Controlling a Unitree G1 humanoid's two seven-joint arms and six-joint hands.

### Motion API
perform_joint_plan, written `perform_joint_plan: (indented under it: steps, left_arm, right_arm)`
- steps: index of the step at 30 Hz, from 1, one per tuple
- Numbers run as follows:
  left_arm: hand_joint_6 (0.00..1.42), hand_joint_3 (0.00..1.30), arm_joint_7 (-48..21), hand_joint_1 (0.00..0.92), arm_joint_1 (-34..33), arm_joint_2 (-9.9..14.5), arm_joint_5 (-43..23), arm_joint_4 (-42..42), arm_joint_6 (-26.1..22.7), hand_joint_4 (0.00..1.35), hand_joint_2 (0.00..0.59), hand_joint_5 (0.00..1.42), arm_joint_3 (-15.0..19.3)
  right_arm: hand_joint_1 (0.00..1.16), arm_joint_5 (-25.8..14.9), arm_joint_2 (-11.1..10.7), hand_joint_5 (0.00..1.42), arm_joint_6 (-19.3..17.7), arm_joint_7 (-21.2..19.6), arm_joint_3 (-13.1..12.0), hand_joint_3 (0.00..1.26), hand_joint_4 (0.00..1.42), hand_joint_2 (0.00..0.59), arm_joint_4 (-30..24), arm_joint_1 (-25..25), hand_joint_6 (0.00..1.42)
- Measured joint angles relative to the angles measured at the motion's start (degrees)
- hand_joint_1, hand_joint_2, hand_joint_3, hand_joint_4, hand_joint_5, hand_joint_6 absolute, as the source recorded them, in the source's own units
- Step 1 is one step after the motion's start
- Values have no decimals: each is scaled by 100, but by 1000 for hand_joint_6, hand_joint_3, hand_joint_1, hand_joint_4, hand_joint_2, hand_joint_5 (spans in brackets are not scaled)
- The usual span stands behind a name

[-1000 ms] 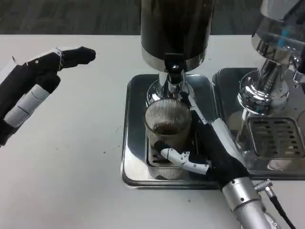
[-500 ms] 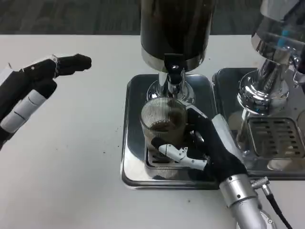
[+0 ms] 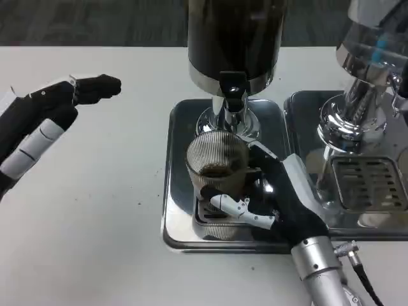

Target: Grasp the cup under the faucet to collect the drink, then remove the cup.

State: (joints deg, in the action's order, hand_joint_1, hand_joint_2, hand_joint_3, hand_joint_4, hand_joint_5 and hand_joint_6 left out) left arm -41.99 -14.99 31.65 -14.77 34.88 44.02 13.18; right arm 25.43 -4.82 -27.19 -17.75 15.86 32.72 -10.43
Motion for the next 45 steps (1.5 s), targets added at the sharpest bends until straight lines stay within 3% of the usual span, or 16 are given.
perform_joint_plan:
  steps: [28, 45]
  left_arm:
    - [225, 329, 2, 0, 2, 0, 156, 9, 16, 289, 206, 228, -20]
    - [227, 326, 1, 0, 2, -4, 176, 147, 34, 289, 210, 236, -104]
  right_arm:
    - [633, 256, 43, 542, -319, -730, 59, 420, 494, 241, 77, 229, 731]
    - [627, 239, 16, 584, -414, -754, -91, 459, 533, 243, -156, 512, 785]
